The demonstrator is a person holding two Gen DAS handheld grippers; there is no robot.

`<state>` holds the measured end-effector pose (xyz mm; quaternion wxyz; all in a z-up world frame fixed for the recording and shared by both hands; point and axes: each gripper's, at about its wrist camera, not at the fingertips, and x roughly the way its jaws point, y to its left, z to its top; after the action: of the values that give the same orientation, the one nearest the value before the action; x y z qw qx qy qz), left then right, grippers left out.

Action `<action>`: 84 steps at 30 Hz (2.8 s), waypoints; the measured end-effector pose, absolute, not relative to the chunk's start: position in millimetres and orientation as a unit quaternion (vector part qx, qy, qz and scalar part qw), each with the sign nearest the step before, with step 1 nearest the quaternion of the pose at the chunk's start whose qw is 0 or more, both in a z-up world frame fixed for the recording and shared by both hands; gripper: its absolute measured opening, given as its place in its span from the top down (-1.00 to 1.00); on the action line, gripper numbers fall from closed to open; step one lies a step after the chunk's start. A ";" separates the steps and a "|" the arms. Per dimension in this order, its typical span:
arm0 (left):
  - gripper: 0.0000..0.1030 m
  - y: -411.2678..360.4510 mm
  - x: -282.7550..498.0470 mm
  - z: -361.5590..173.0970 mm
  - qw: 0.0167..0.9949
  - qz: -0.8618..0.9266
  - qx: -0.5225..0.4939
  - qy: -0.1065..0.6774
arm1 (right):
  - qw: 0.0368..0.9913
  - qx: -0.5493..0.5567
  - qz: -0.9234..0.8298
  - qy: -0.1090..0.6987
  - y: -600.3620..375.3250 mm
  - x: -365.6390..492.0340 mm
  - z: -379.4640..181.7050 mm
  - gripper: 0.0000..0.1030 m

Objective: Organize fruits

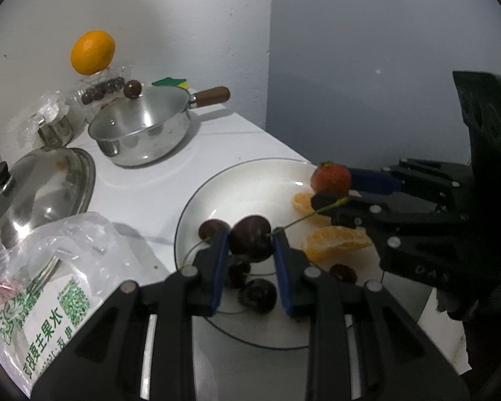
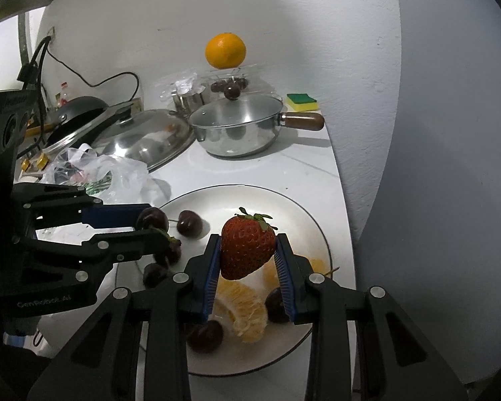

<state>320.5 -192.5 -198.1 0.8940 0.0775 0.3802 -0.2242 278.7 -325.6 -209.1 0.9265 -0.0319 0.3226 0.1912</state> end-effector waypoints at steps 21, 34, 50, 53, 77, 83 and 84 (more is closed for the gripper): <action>0.45 -197.7 338.0 -207.1 0.889 -0.238 0.065 0.387 | 0.923 -0.032 0.193 0.332 -324.3 300.8 -218.6 0.34; 0.37 -192.0 335.9 -204.8 0.893 -0.219 0.063 0.387 | 0.917 -0.037 0.201 0.342 -319.1 298.9 -221.4 0.34; -0.16 -164.7 318.0 -189.4 0.912 -0.190 0.054 0.359 | 0.922 -0.045 0.179 0.340 -308.1 289.5 -213.6 0.10; -0.18 -158.1 312.4 -184.9 0.915 -0.188 0.052 0.353 | 0.924 -0.048 0.177 0.335 -304.1 283.8 -208.0 0.10; -0.57 -99.4 237.7 -142.7 0.942 -0.168 0.012 0.289 | 0.937 -0.076 0.178 0.290 -257.5 222.4 -163.8 0.10; -0.73 -82.7 216.9 -134.2 0.947 -0.159 0.005 0.279 | 0.940 -0.083 0.177 0.278 -245.5 206.7 -153.3 0.09; -0.75 -80.7 212.8 -133.4 0.948 -0.157 0.004 0.277 | 0.941 -0.085 0.177 0.277 -243.1 203.8 -152.0 0.08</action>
<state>212.8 -80.7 -133.4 0.9478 0.0037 0.2774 -0.1570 203.8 -243.1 -152.0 0.9407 -0.0852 0.2767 0.1768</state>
